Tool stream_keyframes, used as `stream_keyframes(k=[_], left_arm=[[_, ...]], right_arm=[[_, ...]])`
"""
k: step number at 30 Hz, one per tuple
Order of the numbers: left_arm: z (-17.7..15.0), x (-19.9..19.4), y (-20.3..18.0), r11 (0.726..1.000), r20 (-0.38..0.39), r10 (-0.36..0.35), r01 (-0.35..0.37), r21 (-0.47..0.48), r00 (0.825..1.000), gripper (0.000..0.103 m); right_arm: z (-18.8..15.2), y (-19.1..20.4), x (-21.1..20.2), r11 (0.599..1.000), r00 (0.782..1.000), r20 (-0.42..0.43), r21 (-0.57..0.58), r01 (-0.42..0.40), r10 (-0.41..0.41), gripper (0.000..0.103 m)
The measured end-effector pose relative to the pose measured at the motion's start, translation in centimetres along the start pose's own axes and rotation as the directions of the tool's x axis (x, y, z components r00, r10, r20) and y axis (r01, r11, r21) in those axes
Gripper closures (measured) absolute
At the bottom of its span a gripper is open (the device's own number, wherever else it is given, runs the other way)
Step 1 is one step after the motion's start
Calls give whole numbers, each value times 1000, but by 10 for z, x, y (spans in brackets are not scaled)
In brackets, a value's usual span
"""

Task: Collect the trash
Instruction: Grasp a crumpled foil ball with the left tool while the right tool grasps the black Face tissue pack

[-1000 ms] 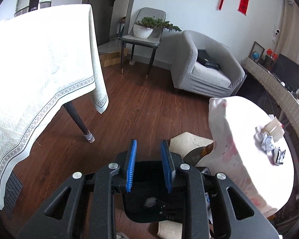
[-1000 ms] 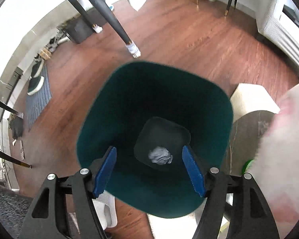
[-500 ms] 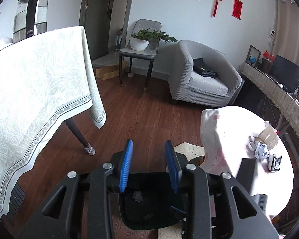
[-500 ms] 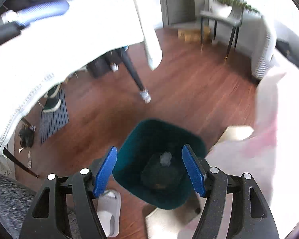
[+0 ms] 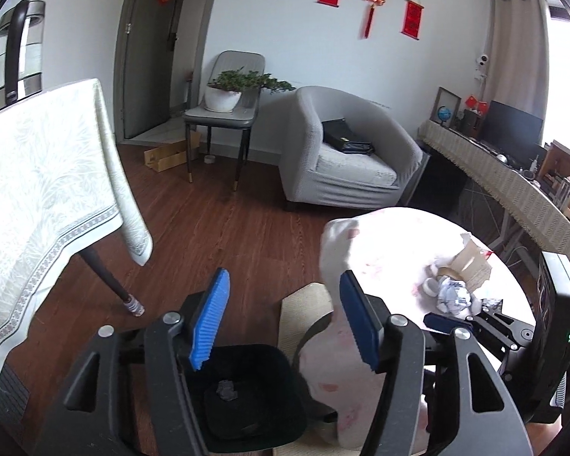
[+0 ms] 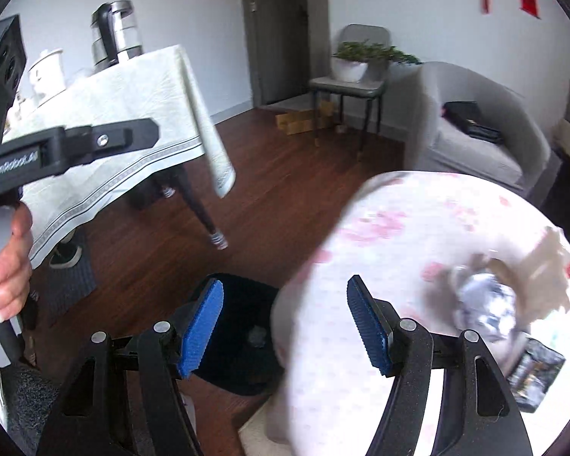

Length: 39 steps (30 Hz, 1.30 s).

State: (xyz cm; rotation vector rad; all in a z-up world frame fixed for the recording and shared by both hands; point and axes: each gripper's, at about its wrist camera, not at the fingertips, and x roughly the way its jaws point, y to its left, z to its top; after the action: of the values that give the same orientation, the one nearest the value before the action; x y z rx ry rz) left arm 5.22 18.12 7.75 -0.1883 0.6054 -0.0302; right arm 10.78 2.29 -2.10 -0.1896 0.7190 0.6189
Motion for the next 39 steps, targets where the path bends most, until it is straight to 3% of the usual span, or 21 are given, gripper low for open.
stream_keyframes(k=[6,17,22,33,39], left_arm=[[-3,15,-42,997,-18,-51,51,52,999,36],[-13,45,-96,990,-45,-103,107,92,994,27],[-18,56,-113,987,-51,-122,127,101,991,20],[-28,85,-145,979,-96,-169,179,102,981,17],[-34,101,-163,974,-125,-184,198,110,975,16]], right_arm=[[-14,-36,-19,993,995,9,75,93,-94,34],[-41,-91,-51,952,963,10,155,266,-270,16],[-54,-113,-55,932,951,-12,196,304,-308,10],[-78,-150,-53,861,922,-100,334,384,-373,6],[-80,-160,-43,850,928,-121,373,373,-354,5]])
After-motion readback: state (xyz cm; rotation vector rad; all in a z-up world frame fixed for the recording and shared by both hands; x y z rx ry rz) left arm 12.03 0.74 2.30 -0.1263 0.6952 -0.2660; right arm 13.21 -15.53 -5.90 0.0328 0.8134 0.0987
